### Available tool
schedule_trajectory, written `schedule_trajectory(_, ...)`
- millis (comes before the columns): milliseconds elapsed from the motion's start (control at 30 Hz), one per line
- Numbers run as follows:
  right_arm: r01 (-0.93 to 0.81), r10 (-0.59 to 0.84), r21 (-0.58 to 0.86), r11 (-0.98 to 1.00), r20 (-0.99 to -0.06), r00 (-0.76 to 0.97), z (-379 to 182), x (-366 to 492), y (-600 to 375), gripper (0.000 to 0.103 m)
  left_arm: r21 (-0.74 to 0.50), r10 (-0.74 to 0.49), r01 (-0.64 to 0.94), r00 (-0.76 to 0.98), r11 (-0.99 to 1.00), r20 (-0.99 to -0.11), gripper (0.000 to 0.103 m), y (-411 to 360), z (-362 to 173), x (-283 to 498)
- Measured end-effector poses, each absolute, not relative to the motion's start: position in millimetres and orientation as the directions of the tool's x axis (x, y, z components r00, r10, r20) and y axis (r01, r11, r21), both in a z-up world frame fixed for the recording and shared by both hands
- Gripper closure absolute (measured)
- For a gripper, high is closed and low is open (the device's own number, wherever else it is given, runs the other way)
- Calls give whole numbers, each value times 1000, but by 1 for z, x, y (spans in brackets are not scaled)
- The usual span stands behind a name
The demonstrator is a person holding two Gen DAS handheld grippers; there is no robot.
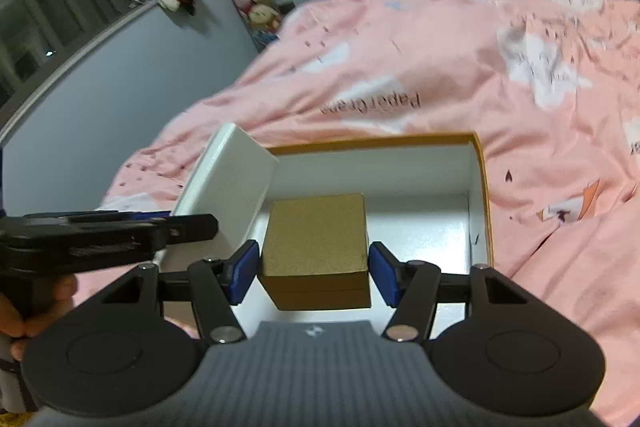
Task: Organize objects
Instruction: 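Carry the white box and tan cube with both tools over the orange box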
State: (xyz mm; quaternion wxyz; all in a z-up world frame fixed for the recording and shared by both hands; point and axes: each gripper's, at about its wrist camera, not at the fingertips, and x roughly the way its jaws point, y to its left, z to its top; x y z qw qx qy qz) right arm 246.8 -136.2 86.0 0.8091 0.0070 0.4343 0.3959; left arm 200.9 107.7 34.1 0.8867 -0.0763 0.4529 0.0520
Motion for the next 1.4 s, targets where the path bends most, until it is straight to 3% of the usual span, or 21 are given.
schedule_trajectory(267,-612,607,373,698,-762,227,32,275,-119,41,189,226,-127,462,974,-857,71,94,-26,227)
schedule_trajectory(500,-619,593,372,692,-782,192,14,282,-108,41,329,324,-59,404,942,-855,71,82,-46,235)
schedule_trajectory(667,-612,591,384,691,-788,174,7,284,-107,41,230,236,-59,331,971,-913,70,86,-54,234)
schedule_trajectory(967,-599,576,400,694,-807,129,-4,282,-98,41,72,78,-28,378,997,-923,68,87,-32,223)
schedule_trajectory(1033,-598,575,398,696,-808,131,-3,282,-96,41,33,36,-16,375,999,-926,72,87,-32,223)
schedule_trajectory(1100,-597,578,405,692,-807,122,-3,283,-95,41,36,37,-9,371,999,-928,78,86,-37,224)
schedule_trajectory(1400,-598,498,321,734,-853,154,-4,286,-87,41,44,20,46,426,998,-905,77,105,-20,224)
